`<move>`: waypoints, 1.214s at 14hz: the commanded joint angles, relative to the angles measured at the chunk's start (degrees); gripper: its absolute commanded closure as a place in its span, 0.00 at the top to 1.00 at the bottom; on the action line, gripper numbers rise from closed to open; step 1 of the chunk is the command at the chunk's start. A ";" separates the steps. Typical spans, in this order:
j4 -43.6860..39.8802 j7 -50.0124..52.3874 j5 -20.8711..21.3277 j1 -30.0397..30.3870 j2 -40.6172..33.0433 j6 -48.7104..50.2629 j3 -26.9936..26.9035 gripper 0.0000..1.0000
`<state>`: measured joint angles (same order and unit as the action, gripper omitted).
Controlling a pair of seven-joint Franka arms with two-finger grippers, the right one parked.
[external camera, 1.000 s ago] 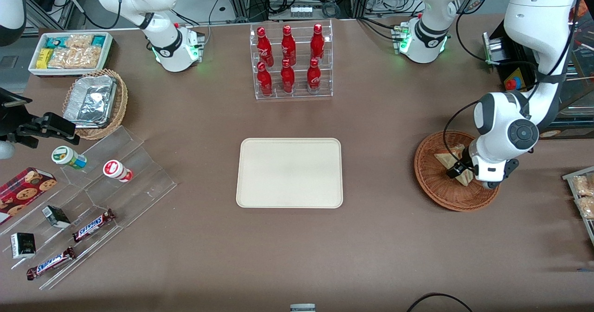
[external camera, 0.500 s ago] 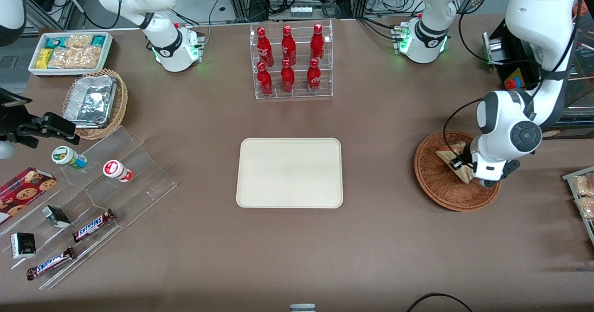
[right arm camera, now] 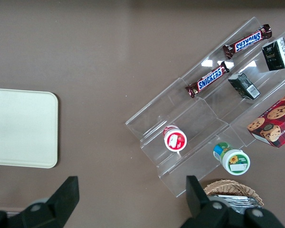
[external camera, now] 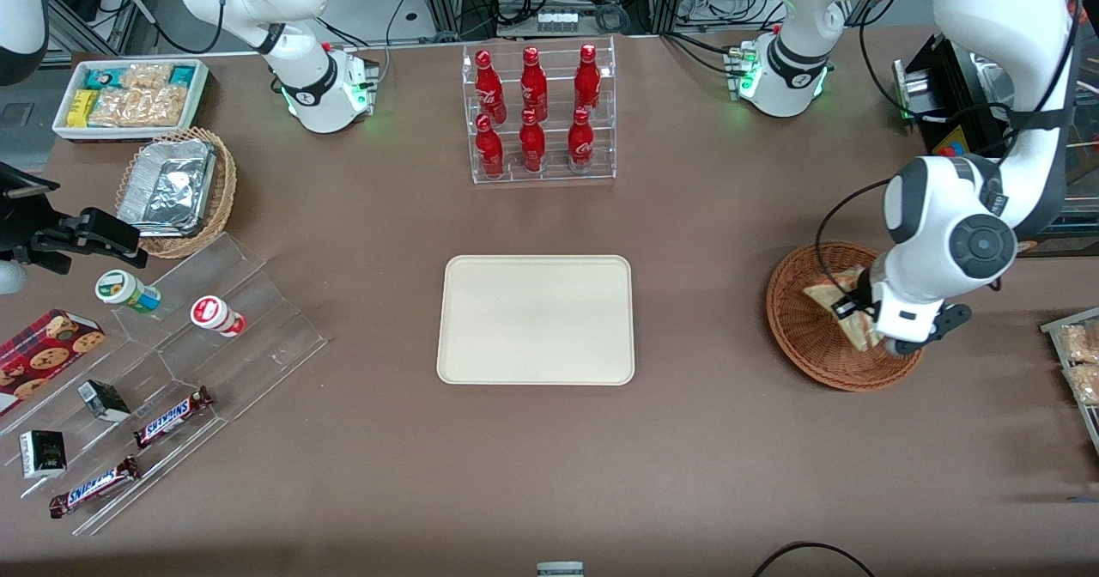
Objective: Place sandwich from basket to tray
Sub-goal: 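Lift the sandwich and carry it over the cream tray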
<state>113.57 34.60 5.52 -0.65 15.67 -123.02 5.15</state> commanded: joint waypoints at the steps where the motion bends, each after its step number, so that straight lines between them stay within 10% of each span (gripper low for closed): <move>1: -3.00 -0.05 0.72 -4.43 0.85 1.47 -0.32 0.21; 17: -22.43 1.26 -0.42 -30.99 20.36 -3.52 0.73 0.26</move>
<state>93.05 35.53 5.41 -30.20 34.42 -124.95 6.65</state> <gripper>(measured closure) 0.736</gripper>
